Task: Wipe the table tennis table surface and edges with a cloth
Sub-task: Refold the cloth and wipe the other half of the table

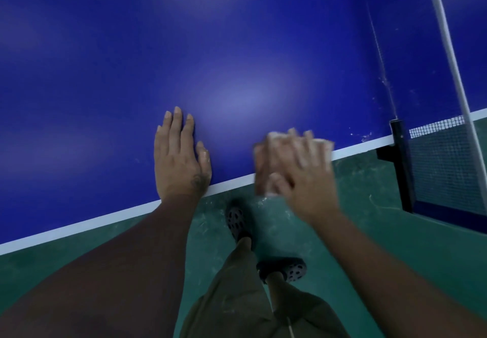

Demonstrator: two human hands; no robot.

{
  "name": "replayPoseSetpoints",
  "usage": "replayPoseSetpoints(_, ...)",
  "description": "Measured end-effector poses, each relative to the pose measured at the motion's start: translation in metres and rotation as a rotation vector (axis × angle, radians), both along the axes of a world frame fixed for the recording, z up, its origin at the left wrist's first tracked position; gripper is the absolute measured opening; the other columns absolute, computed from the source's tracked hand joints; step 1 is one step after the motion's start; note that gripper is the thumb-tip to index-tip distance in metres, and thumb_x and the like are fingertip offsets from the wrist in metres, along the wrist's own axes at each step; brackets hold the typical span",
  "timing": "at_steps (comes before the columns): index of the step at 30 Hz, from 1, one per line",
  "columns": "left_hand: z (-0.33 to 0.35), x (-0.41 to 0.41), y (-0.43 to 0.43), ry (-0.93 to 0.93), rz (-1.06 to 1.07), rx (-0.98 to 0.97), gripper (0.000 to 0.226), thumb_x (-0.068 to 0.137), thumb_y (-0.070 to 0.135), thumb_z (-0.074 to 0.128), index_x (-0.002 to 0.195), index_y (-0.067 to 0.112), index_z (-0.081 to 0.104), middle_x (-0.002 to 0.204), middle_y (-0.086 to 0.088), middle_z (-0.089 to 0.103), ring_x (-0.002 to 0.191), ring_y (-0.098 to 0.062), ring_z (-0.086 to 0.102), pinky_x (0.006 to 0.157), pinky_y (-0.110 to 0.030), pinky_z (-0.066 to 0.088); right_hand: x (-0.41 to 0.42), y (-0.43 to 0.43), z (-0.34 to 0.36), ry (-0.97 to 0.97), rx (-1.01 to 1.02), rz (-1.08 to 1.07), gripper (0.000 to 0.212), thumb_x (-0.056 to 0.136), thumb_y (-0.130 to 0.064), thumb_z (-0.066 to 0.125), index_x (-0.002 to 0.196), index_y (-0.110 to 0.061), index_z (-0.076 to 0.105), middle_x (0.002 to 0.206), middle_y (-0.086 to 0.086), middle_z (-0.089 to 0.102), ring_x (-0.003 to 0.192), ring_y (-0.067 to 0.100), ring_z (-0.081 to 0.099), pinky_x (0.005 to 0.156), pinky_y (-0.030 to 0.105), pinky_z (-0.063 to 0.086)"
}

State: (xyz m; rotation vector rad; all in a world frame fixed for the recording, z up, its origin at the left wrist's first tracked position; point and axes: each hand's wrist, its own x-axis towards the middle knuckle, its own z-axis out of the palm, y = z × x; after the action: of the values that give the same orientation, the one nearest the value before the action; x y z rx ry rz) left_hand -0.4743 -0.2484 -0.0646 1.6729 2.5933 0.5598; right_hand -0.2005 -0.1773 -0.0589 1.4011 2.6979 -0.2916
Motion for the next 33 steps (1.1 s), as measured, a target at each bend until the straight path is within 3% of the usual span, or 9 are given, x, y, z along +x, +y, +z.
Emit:
replayPoseSetpoints(5, 0.000, -0.002, 0.000, 0.009, -0.002, -0.018, 0.055, 0.112, 0.024, 0.045, 0.161, 0.000, 0.046, 0.174, -0.018, 0.036, 0.166, -0.035, 0.027, 0.135, -0.052, 0.024, -0.024, 0.070, 0.002, 0.018, 0.048, -0.487, 0.070, 0.111, -0.061, 0.019, 0.172, -0.026, 0.021, 0.180, 0.008, 0.013, 0.166, 0.037, 0.007, 0.129, 0.071, 0.005)
replayPoseSetpoints(8, 0.004, 0.000, -0.001, -0.011, -0.002, -0.053, 0.056, 0.112, 0.023, 0.043, 0.162, -0.001, 0.045, 0.175, -0.019, 0.034, 0.166, -0.037, 0.026, 0.135, -0.054, 0.022, -0.072, 0.046, 0.000, 0.037, 0.053, -0.273, 0.072, 0.110, -0.065, 0.022, 0.172, -0.031, 0.019, 0.181, 0.004, 0.010, 0.167, 0.035, 0.005, 0.130, 0.069, -0.001)
replayPoseSetpoints(10, 0.010, 0.003, -0.001, -0.037, -0.011, -0.094, 0.056, 0.112, 0.024, 0.040, 0.161, -0.002, 0.045, 0.175, -0.020, 0.033, 0.166, -0.038, 0.024, 0.135, -0.056, 0.019, -0.074, 0.012, 0.001, 0.062, 0.024, -0.073, 0.071, 0.109, -0.066, 0.029, 0.172, -0.032, 0.023, 0.181, 0.002, 0.013, 0.167, 0.033, 0.007, 0.129, 0.070, 0.006)
replayPoseSetpoints(13, 0.019, 0.020, 0.013, -0.080, -0.098, -0.067, 0.052, 0.110, 0.021, 0.045, 0.156, -0.002, 0.052, 0.171, -0.020, 0.041, 0.163, -0.040, 0.031, 0.134, -0.059, 0.021, -0.038, 0.010, 0.005, 0.110, 0.004, -0.064, 0.067, 0.111, -0.064, 0.026, 0.171, -0.035, 0.023, 0.180, 0.000, 0.017, 0.166, 0.033, 0.012, 0.128, 0.070, 0.013)
replayPoseSetpoints(16, 0.025, 0.054, 0.046, -0.135, -0.182, -0.022, 0.050, 0.107, 0.015, 0.054, 0.154, -0.003, 0.054, 0.169, -0.021, 0.044, 0.161, -0.042, 0.036, 0.133, -0.060, 0.022, 0.008, 0.054, 0.004, 0.019, 0.052, -0.319, 0.068, 0.110, -0.060, 0.018, 0.173, -0.033, 0.014, 0.181, 0.002, 0.012, 0.167, 0.034, 0.008, 0.129, 0.069, 0.008)
replayPoseSetpoints(22, 0.008, 0.089, 0.062, -0.013, -0.214, -0.136, 0.063, 0.114, 0.037, 0.039, 0.170, 0.009, 0.034, 0.181, -0.010, 0.021, 0.170, -0.032, 0.013, 0.138, -0.053, 0.009, 0.019, 0.049, 0.001, 0.121, 0.092, -0.848, 0.068, 0.113, -0.050, 0.031, 0.173, -0.020, 0.018, 0.180, 0.011, 0.011, 0.166, 0.039, 0.005, 0.129, 0.068, 0.010)
replayPoseSetpoints(25, 0.003, 0.087, 0.063, -0.008, -0.220, -0.097, 0.063, 0.112, 0.036, 0.045, 0.169, 0.008, 0.037, 0.180, -0.011, 0.025, 0.169, -0.032, 0.015, 0.137, -0.054, 0.012, -0.010, 0.006, -0.005, 0.119, 0.067, -0.585, 0.072, 0.111, -0.056, 0.034, 0.172, -0.019, 0.022, 0.180, 0.012, 0.013, 0.166, 0.039, 0.006, 0.131, 0.066, 0.003)
replayPoseSetpoints(29, -0.002, 0.090, 0.065, 0.012, -0.215, -0.100, 0.062, 0.113, 0.036, 0.042, 0.169, 0.009, 0.037, 0.181, -0.010, 0.024, 0.170, -0.030, 0.013, 0.137, -0.054, 0.013, 0.028, 0.046, -0.007, 0.153, 0.081, -0.309, 0.068, 0.109, -0.058, 0.039, 0.170, -0.027, 0.029, 0.179, 0.004, 0.021, 0.166, 0.034, 0.014, 0.130, 0.066, 0.013)
replayPoseSetpoints(33, -0.003, 0.090, 0.064, 0.019, -0.204, -0.101, 0.061, 0.114, 0.036, 0.040, 0.169, 0.010, 0.036, 0.181, -0.008, 0.022, 0.170, -0.028, 0.011, 0.137, -0.053, 0.012, 0.059, 0.088, -0.006, 0.085, 0.156, -0.666, 0.067, 0.112, -0.053, 0.033, 0.171, -0.020, 0.027, 0.179, 0.009, 0.020, 0.165, 0.037, 0.015, 0.130, 0.064, 0.012)
